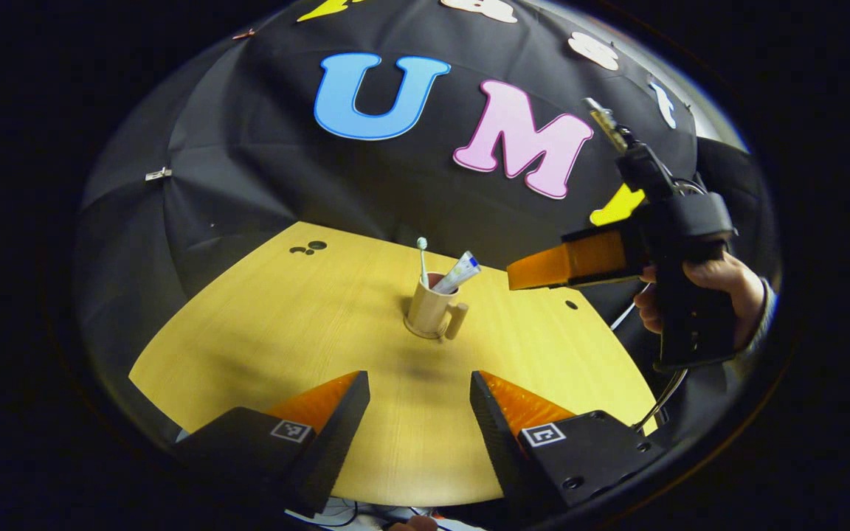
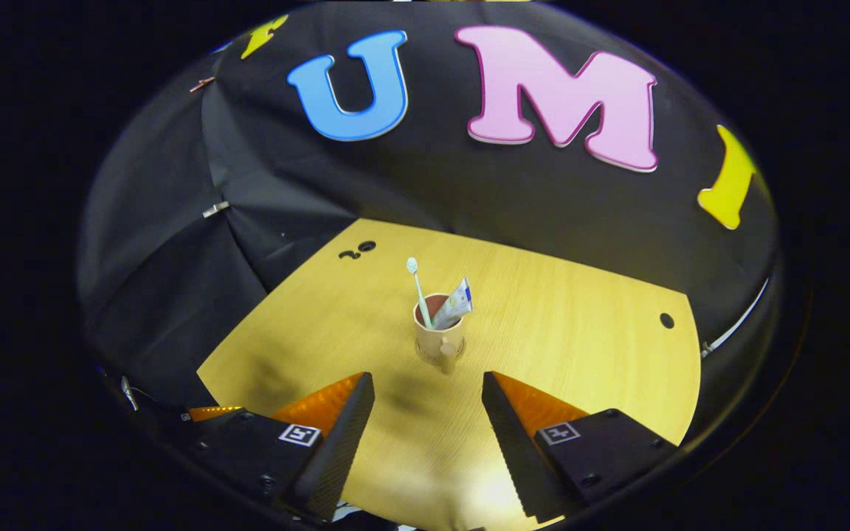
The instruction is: Put the toothbrush and toothpaste on the desktop into the cup, then pick up the cup and place it on the coaster on the desktop.
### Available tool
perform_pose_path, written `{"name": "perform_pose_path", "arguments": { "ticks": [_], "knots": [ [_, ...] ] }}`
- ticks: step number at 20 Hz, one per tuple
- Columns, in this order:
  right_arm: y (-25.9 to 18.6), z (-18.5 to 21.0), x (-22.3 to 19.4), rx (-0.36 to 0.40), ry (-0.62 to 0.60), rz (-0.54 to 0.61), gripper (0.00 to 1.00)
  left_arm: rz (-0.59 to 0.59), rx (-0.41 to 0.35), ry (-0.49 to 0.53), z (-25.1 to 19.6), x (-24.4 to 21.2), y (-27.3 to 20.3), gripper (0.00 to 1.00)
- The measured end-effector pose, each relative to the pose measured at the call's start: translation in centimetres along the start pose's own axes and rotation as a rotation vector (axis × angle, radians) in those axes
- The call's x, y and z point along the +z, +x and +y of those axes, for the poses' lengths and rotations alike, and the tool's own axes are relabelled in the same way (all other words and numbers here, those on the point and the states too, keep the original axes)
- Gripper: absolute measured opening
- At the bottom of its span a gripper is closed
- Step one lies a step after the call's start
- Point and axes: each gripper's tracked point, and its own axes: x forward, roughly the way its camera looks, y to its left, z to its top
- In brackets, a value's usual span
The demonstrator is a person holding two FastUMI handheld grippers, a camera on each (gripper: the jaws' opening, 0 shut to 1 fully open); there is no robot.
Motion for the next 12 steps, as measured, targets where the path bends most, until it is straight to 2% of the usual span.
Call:
{"name": "perform_pose_path", "arguments": {
  "ticks": [2,6,10,12],
  "knots": [
    [-3.3,-0.1,0.4,-0.022,0.002,-0.073,0.95,-0.035,-0.029,0.017,-1.2,1.3,-1.0,0.88],
    [-9.3,-0.8,1.1,-0.062,0.031,-0.215,0.96,-0.126,-0.082,0.08,-4.5,3.9,-3.2,0.88],
    [-13.3,-3.2,1.5,-0.093,0.044,-0.319,0.96,-0.232,-0.105,0.118,-8.6,6.6,-5.3,0.88],
    [-15.2,-4.9,1.9,-0.085,0.076,-0.354,0.95,-0.276,-0.13,0.121,-11.3,7.5,-6.2,0.89]
  ]
}}
